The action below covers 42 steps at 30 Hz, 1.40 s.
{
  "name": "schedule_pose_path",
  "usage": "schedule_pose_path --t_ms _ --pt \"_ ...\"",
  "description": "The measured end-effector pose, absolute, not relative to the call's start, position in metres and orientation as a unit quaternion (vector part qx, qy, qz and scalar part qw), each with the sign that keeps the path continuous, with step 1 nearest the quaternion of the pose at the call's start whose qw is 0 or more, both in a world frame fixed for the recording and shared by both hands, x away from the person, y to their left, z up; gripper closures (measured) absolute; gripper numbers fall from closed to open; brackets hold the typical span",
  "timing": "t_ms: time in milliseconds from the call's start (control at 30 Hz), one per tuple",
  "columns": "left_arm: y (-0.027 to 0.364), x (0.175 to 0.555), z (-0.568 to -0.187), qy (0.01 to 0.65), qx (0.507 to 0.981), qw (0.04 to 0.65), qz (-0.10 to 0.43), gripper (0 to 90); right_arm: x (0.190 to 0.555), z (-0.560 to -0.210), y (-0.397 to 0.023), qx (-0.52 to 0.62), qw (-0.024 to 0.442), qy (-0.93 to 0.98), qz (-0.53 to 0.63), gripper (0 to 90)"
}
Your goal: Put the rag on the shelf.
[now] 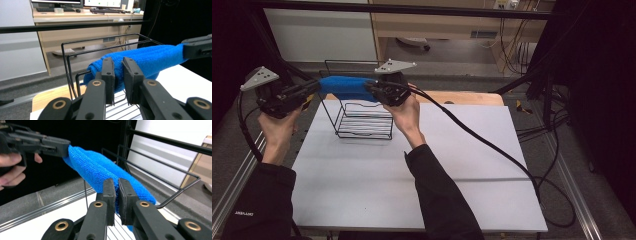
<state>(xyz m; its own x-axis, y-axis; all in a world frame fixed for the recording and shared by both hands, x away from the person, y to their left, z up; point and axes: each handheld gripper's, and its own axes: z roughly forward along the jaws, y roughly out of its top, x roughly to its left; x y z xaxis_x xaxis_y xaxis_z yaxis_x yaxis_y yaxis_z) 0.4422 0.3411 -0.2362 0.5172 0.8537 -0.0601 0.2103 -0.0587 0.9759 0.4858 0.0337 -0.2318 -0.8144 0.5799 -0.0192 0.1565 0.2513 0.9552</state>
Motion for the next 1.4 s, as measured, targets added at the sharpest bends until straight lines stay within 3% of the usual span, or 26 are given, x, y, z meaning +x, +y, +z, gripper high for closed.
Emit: schedule_pose_path --t_ms 300,500,867,1100,1267,1400 --pt "0.337 0.442 -0.216 0.4 0.661 0.569 0.282 75.5 0.484 -0.238 0.036 0.227 0.194 0.783 0.546 83.9" --pt "0.328 0.454 -0.231 0.418 0.693 0.533 0.245 83.8 0.483 -0.24 0.037 0.222 0.193 0.788 0.541 81.9" --pt "0.324 0.462 -0.258 0.422 0.722 0.494 0.238 87.9 0.484 -0.244 0.035 0.23 0.159 0.789 0.547 67.3" --pt "0.321 0.466 -0.265 0.421 0.728 0.486 0.24 88.2 0.49 -0.258 0.032 0.272 0.15 0.79 0.529 87.8" --pt "0.321 0.468 -0.269 0.424 0.724 0.49 0.237 88.0 0.495 -0.267 0.029 0.288 0.15 0.786 0.526 88.4" --pt "0.321 0.465 -0.269 0.42 0.725 0.491 0.238 87.6 0.492 -0.266 0.026 0.281 0.153 0.783 0.533 83.6"
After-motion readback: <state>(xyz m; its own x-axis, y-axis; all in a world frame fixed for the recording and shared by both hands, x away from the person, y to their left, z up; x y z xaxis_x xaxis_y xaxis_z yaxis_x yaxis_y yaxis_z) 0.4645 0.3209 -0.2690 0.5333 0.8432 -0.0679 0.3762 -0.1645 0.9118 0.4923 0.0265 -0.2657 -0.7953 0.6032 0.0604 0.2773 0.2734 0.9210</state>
